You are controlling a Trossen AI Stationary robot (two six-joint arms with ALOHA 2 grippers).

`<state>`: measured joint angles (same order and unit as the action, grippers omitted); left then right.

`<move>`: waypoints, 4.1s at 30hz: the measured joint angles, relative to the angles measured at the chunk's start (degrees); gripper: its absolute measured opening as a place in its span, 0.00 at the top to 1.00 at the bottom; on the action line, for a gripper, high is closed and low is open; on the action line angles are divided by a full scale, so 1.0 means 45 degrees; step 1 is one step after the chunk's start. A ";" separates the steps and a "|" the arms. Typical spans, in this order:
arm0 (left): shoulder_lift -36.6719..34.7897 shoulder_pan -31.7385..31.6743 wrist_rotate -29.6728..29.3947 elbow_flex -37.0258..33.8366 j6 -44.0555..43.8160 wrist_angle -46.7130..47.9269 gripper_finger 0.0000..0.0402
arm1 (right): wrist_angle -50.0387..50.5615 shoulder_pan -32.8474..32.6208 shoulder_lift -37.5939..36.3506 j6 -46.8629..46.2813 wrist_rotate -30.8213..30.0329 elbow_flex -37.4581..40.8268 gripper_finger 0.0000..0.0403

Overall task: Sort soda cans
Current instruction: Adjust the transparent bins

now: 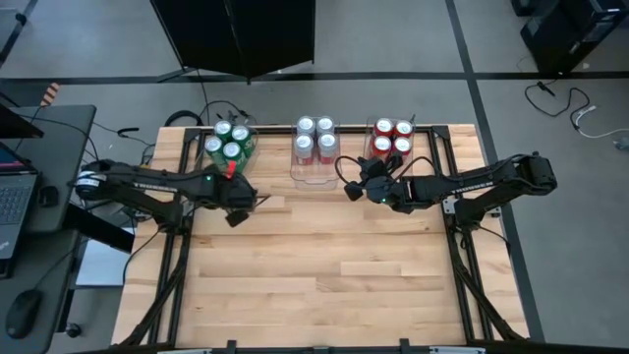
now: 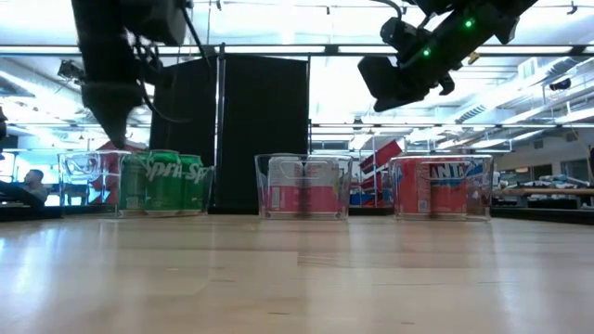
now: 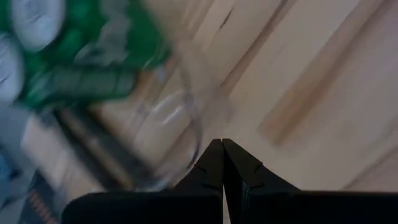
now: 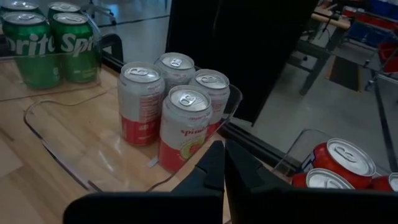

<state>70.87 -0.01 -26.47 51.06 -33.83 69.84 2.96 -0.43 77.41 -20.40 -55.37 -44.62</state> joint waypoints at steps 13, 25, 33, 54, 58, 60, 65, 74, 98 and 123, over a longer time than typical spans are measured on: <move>-0.0013 -0.0619 -0.1214 0.0523 -0.0945 0.2271 1.00 | 0.0136 -0.0027 0.0000 -0.0087 0.0019 0.0000 1.00; -0.0005 -0.2876 0.0041 -0.0551 0.1499 -0.0579 1.00 | 0.0136 -0.0248 0.0000 -0.0083 0.0029 0.0000 1.00; -0.0003 -0.2881 0.1223 -0.0614 0.2533 -0.2651 1.00 | 0.0136 -0.0242 0.0000 -0.0053 0.0029 0.0001 1.00; 0.2449 -0.3663 0.2838 -0.0566 0.6200 -0.8274 1.00 | 0.0243 -0.0238 0.0005 -0.0048 0.0243 0.0005 1.00; 0.2610 -0.3653 0.3149 -0.0571 0.6469 -0.8908 1.00 | 0.0243 -0.0238 0.0005 -0.0044 0.0243 0.0005 1.00; 0.2623 -0.3627 0.3395 -0.0575 0.6700 -0.9269 1.00 | 0.0238 -0.0238 0.0005 -0.0053 0.0243 0.0005 1.00; 0.2657 -0.3239 0.3536 -0.0593 0.7166 -0.9991 1.00 | 0.0232 -0.0238 0.0005 -0.0078 0.0243 0.0005 1.00; 0.2701 -0.3046 0.2990 0.0774 0.7423 -0.9520 1.00 | 0.0232 -0.0333 0.0005 -0.0056 0.0244 0.0005 1.00; -0.0272 0.3921 0.2320 0.1522 0.4516 -0.4915 1.00 | -0.3520 -0.0981 0.1061 0.2745 0.6288 0.0010 0.99; -0.0677 0.0678 0.0874 -0.4397 0.6051 -1.1583 1.00 | -0.5928 -0.0547 0.3643 0.3157 0.7327 0.0005 1.00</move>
<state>67.82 3.04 -22.54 31.27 -6.60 17.72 -23.71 -2.89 93.80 -6.20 -22.40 -44.60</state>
